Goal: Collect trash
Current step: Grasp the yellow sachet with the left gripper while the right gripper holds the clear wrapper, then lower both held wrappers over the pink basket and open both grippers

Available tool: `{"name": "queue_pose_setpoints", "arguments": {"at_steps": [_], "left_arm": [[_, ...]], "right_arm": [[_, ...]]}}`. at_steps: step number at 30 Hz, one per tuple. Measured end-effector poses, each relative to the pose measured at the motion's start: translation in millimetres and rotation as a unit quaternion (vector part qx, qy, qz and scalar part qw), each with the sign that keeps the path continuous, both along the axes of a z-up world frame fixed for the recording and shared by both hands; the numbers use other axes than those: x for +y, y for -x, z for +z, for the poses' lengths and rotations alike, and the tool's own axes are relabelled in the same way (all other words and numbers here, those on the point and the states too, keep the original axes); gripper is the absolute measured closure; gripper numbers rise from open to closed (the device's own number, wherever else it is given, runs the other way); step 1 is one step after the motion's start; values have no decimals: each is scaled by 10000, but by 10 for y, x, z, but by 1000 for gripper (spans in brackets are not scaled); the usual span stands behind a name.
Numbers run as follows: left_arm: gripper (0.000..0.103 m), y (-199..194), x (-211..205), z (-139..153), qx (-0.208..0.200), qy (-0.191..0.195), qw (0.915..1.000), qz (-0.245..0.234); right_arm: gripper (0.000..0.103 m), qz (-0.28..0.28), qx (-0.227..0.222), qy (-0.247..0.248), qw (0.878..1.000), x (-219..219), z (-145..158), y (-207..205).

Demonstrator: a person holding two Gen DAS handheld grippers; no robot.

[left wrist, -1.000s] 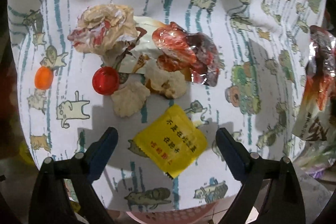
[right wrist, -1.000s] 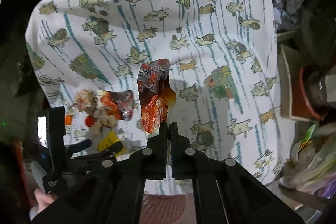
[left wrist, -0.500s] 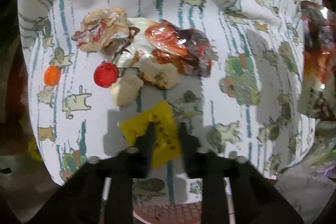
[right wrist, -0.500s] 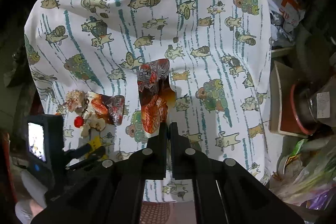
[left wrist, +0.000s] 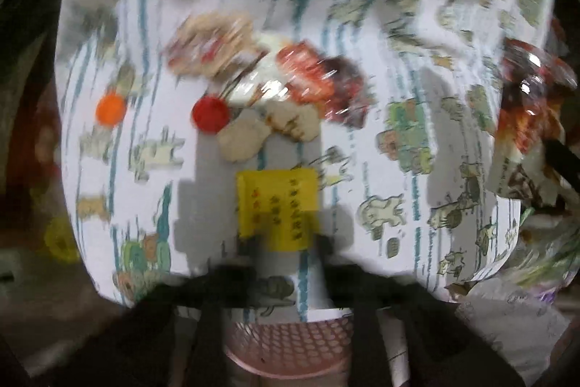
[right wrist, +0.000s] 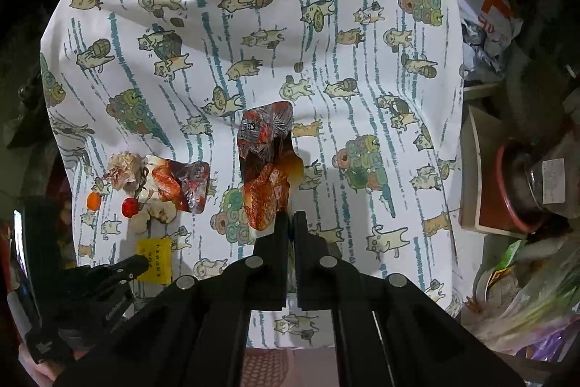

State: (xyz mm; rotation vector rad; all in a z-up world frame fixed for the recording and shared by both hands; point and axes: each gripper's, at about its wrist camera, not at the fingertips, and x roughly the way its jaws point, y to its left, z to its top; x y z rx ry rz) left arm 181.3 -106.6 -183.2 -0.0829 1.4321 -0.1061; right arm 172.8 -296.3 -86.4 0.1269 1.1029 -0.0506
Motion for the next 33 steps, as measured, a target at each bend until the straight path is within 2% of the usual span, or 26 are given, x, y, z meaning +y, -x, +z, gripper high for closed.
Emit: {"name": "queue_pose_setpoints", "arguments": {"at_steps": [1, 6, 8, 11, 13, 15, 16, 17, 18, 22, 26, 33], "left_arm": [[16, 3, 41, -17, -36, 94, 9999, 81], [16, -35, -50, -122, -66, -283, 9996, -47], [17, -59, -83, -191, -24, -313, 9995, -39], [23, -82, -113, -309, 95, -369, 9993, -54], [23, -81, -177, -316, -52, -563, 9983, -125], [28, -79, -227, -327, -150, -698, 9973, -153], [39, -76, -250, -314, -219, -698, 9972, -128], [59, -77, -268, -287, -272, -691, 9972, -116], [65, -73, -266, -255, -298, -676, 9972, -134], [70, -73, -201, -210, -218, -542, 9982, -165], [71, -60, 19, -112, -97, -177, 9998, -50], [71, 3, 220, 209, -395, 41, 9992, -26]], "right_arm": [[99, 5, 10, -4, 10000, 6, -6, -2], [99, 53, 19, 47, 10000, 48, -25, -6], [99, 42, 15, 79, 10000, 45, -27, -11], [99, 7, 8, 96, 10000, 23, -21, -29], [99, -26, -23, 160, 9999, 8, -13, -37], [99, -40, -38, 178, 9998, -7, -7, -44], [99, -38, -24, 143, 9999, -13, -9, -46], [99, -32, -8, 112, 9999, -18, -9, -48], [99, -27, -3, 105, 9999, -20, -10, -50], [99, 20, -41, 206, 9998, 13, -2, -34], [99, 32, -14, 103, 9999, 10, -2, -24], [99, 46, -81, 146, 9999, 20, 22, 3]]}}
